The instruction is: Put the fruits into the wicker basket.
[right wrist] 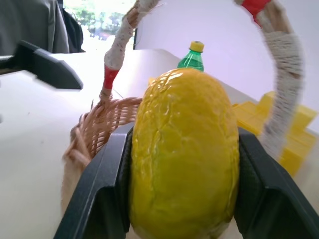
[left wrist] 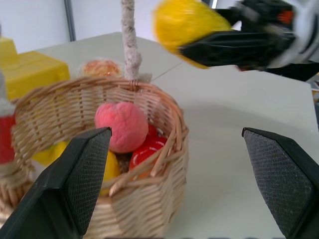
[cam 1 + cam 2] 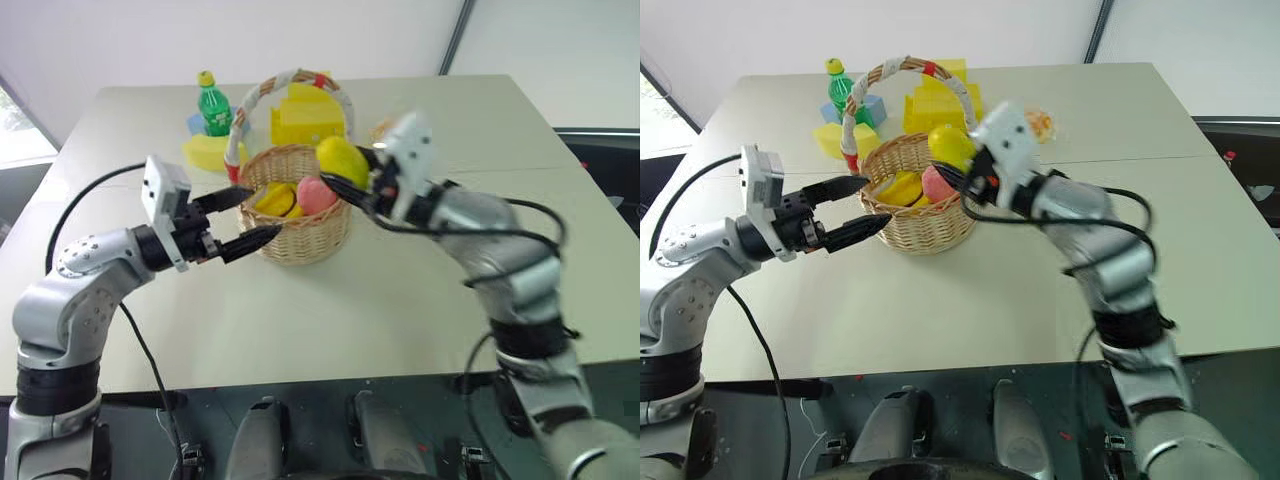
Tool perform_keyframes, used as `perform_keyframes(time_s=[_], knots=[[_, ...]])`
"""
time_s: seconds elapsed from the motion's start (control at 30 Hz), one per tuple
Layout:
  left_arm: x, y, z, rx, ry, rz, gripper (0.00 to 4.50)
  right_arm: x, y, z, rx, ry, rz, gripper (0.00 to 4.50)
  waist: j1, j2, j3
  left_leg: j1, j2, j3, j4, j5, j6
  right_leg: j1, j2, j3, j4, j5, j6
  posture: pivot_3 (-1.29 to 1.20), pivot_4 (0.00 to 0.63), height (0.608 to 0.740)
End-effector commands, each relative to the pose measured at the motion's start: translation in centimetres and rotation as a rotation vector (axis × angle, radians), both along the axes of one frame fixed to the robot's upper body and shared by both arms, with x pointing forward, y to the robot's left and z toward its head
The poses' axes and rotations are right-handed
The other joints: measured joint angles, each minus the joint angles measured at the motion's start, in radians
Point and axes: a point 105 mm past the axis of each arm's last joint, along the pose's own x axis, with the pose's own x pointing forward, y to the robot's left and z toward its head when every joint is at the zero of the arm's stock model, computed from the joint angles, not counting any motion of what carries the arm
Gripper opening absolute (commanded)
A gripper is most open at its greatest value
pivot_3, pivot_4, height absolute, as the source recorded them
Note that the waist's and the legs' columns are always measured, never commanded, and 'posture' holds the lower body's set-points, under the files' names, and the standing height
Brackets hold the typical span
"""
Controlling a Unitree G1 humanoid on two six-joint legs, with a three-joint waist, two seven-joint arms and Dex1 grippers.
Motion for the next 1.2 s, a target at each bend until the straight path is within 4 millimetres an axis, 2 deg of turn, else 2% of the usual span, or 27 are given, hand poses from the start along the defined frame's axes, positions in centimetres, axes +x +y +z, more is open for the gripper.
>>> perform_keyframes(time_s=[0.03, 0.13, 0.23, 0.3, 0.33, 0.4, 0.47, 0.53, 0.6, 0.63, 0.73, 0.83, 1.03, 1.2], knots=[[-0.4, 0.8, 1.0, 0.037, -0.072, 0.063, 4.50, 1.7, 1.8, 0.2, -0.008, -0.013, -0.015, 2.22, 0.010, 0.000, 0.000, -0.001, 0.000, 0.000, 0.000, 0.000, 0.000, 0.000, -0.001, 0.000, 0.000, 0.000, 0.000, 0.00, 0.150, 0.740], [-0.5, 0.9, 0.8, 0.044, -0.076, 0.088, 4.50, 2.7, 3.2, -0.2, -0.014, 0.004, -0.002, 2.22, 0.015, 0.000, 0.000, -0.001, -0.001, 0.001, 0.000, 0.000, 0.000, -0.001, -0.002, 0.001, 0.000, 0.000, 0.000, 0.00, 0.150, 0.740], [-0.7, 0.6, 0.7, 0.039, -0.080, 0.089, 4.50, 2.8, 3.6, -0.1, -0.007, -0.006, 0.016, 3.19, 0.017, 0.000, 0.000, -0.001, -0.001, 0.001, 0.000, 0.000, 0.000, -0.001, -0.002, 0.000, 0.000, 0.000, 0.000, 0.00, 0.150, 0.740], [-0.6, 0.6, 0.7, 0.033, -0.081, 0.092, 4.50, 2.4, 3.7, 0.7, 0.002, -0.055, 0.027, 4.17, 0.015, 0.000, 0.000, -0.001, -0.001, 0.001, 0.000, 0.000, 0.000, -0.001, -0.002, 0.000, 0.000, 0.000, 0.000, 0.00, 0.150, 0.740], [-0.5, 0.5, 0.8, 0.030, -0.081, 0.092, 4.50, 2.1, 3.5, 1.1, 0.007, -0.077, 0.038, 4.35, 0.014, 0.000, 0.000, -0.001, -0.001, 0.001, 0.000, 0.000, 0.000, -0.002, -0.002, 0.000, 0.000, 0.000, 0.000, 0.00, 0.150, 0.740], [-0.4, 0.4, 0.8, 0.025, -0.083, 0.088, 4.50, 1.2, 3.1, 1.9, 0.022, -0.108, 0.072, 4.35, 0.013, 0.000, 0.000, -0.001, 0.000, 0.001, -0.001, 0.000, 0.000, -0.002, -0.002, 0.000, 0.000, 0.000, 0.000, 0.00, 0.150, 0.740], [-0.2, 0.1, 0.9, 0.020, -0.087, 0.078, 4.50, -0.7, 2.1, 2.5, 0.030, -0.150, 0.142, 4.35, 0.015, 0.000, 0.000, -0.001, 0.000, 0.001, -0.001, 0.000, 0.000, -0.002, -0.001, 0.000, 0.000, 0.000, 0.000, 0.00, 0.150, 0.740], [0.0, -0.1, 1.1, 0.011, -0.093, 0.065, 4.50, -2.8, 0.3, 2.4, 0.018, -0.180, 0.183, 4.35, 0.021, 0.000, 0.000, -0.001, -0.001, 0.001, -0.001, 0.000, 0.001, -0.001, -0.002, 0.000, 0.000, 0.000, 0.000, 0.00, 0.150, 0.740], [0.2, -0.2, 1.1, 0.004, -0.094, 0.057, 4.50, -3.8, -1.2, 1.9, 0.014, -0.163, 0.182, 4.35, 0.020, 0.000, 0.000, -0.001, -0.001, 0.000, -0.001, -0.001, 0.001, 0.000, -0.003, -0.001, -0.001, 0.000, 0.000, 0.00, 0.150, 0.740], [0.3, -0.3, 1.1, 0.001, -0.092, 0.050, 4.50, -3.7, -2.2, 1.5, 0.026, -0.132, 0.145, 4.35, 0.019, 0.000, 0.000, -0.001, -0.001, 0.001, -0.001, -0.001, 0.001, 0.000, -0.003, -0.001, -0.002, 0.000, 0.000, 0.00, 0.150, 0.740], [0.5, -1.0, 1.1, -0.002, -0.093, 0.019, 4.50, -1.4, -5.0, 0.2, 0.058, -0.045, -0.062, 4.35, 0.009, 0.000, 0.000, 0.000, -0.001, 0.002, -0.001, -0.001, 0.001, 0.000, -0.002, 0.000, -0.002, 0.000, 0.000, 0.00, 0.150, 0.740], [0.7, -1.4, 1.1, -0.011, -0.094, 0.000, 4.50, 1.2, -6.1, -0.5, 0.115, -0.001, -0.223, 4.35, 0.002, 0.000, 0.000, 0.002, 0.000, 0.003, -0.001, 0.000, 0.001, 0.000, 0.001, 0.001, 0.000, 0.000, 0.000, 0.00, 0.150, 0.740], [0.5, -2.5, 1.2, -0.027, -0.100, -0.030, 4.50, 4.3, -4.9, -1.3, 0.262, 0.052, -0.280, 4.35, -0.009, 0.000, 0.000, 0.000, 0.000, 0.002, -0.002, 0.000, 0.000, -0.002, 0.002, 0.001, 0.001, 0.000, 0.000, 0.00, 0.150, 0.740], [0.3, -2.9, 1.2, -0.041, -0.100, -0.026, 4.50, 5.7, -3.9, -1.8, 0.316, 0.048, -0.274, 4.35, -0.008, 0.000, 0.000, 0.000, -0.001, 0.002, -0.002, 0.000, 0.000, -0.002, -0.001, 0.001, 0.001, 0.000, 0.000, 0.00, 0.150, 0.740]])
